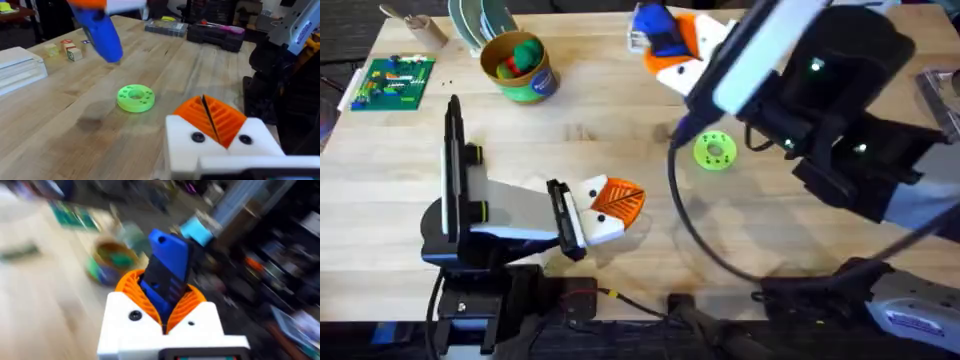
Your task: Pick up the gripper from the table and insert it into the empty holder that is missing its gripper. Then pick up a screw, insert it into the mounting hole, and use the screwdriver to tighten it. Finally, clean up the table by picking up the vegetable and placing it into the bucket.
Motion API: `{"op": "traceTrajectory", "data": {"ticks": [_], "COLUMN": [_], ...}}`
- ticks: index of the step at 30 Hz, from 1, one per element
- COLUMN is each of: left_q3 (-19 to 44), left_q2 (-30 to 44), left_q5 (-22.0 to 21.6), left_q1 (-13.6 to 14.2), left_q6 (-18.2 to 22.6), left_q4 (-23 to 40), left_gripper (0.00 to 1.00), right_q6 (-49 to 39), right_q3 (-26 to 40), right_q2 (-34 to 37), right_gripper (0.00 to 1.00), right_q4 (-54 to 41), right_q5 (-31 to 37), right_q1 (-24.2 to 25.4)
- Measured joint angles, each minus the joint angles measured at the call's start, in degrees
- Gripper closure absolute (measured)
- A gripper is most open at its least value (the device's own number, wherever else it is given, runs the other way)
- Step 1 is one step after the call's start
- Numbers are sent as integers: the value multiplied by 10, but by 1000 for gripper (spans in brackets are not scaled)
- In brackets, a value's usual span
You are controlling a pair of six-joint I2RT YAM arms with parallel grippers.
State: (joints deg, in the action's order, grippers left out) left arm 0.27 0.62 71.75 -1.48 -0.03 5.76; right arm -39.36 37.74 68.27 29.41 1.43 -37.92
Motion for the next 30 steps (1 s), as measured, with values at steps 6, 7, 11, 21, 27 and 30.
{"op": "traceTrajectory", "data": {"ticks": [6, 7, 11, 21, 27, 30], "left_q3": [0, 0, 0, 0, 0, 0], "left_q2": [0, 0, 0, 0, 0, 0], "left_q5": [0, 0, 0, -2, -6, -6], "left_q1": [0, 0, 0, 0, 0, 0], "left_q6": [0, 0, 0, 0, 0, 0], "left_q4": [0, 0, 0, 0, 0, 0], "left_gripper": [987, 987, 987, 987, 987, 987], "right_q6": [-101, -99, -53, 73, 109, 118], "right_q3": [0, 0, 0, 0, 0, 0], "right_q2": [0, 0, 4, 87, 130, 137], "right_gripper": [979, 979, 979, 979, 879, 441], "right_q4": [-212, -297, -355, -386, -386, -386], "right_q5": [114, 140, 155, 172, 182, 181], "right_q1": [69, 92, 125, 214, 220, 220]}}
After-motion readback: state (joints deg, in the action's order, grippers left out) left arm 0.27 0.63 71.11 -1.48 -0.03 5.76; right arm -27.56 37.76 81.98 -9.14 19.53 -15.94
